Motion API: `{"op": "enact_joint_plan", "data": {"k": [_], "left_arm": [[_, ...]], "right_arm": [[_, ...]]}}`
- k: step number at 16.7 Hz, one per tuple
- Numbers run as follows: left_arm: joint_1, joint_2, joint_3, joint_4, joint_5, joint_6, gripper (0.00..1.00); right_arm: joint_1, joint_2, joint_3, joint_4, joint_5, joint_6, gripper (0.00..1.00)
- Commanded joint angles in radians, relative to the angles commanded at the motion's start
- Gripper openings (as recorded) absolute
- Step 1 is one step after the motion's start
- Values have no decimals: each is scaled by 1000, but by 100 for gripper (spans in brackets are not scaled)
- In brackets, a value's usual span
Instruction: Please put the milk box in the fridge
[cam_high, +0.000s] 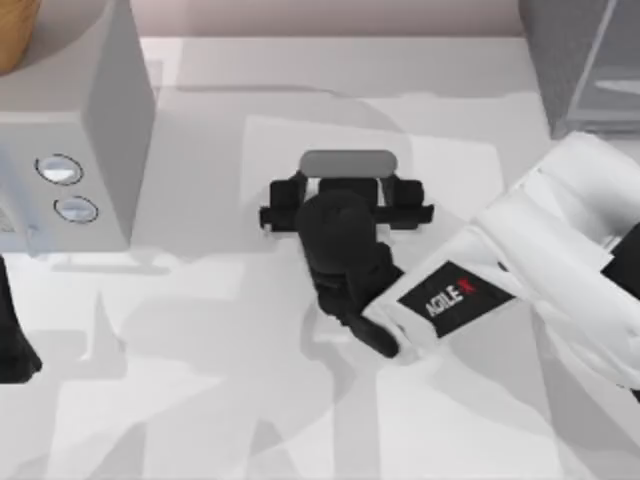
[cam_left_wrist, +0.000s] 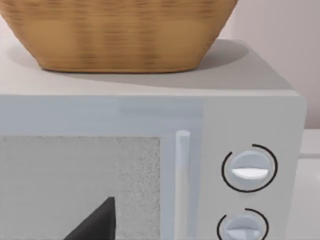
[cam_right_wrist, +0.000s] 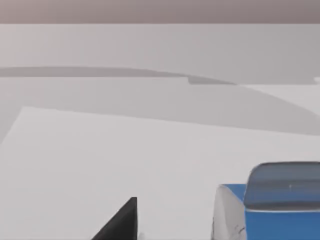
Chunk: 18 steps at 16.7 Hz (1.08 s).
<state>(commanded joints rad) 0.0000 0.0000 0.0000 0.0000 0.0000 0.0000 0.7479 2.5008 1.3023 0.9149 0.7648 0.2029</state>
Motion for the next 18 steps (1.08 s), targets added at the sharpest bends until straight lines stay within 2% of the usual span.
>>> {"op": "enact_joint_plan", "data": {"k": [9, 18], "left_arm": [[0, 0, 0, 0, 0, 0, 100], [0, 0, 0, 0, 0, 0, 100]], "right_arm": [[0, 0, 0, 0, 0, 0, 2], [3, -2, -1, 0, 0, 1, 0]]}}
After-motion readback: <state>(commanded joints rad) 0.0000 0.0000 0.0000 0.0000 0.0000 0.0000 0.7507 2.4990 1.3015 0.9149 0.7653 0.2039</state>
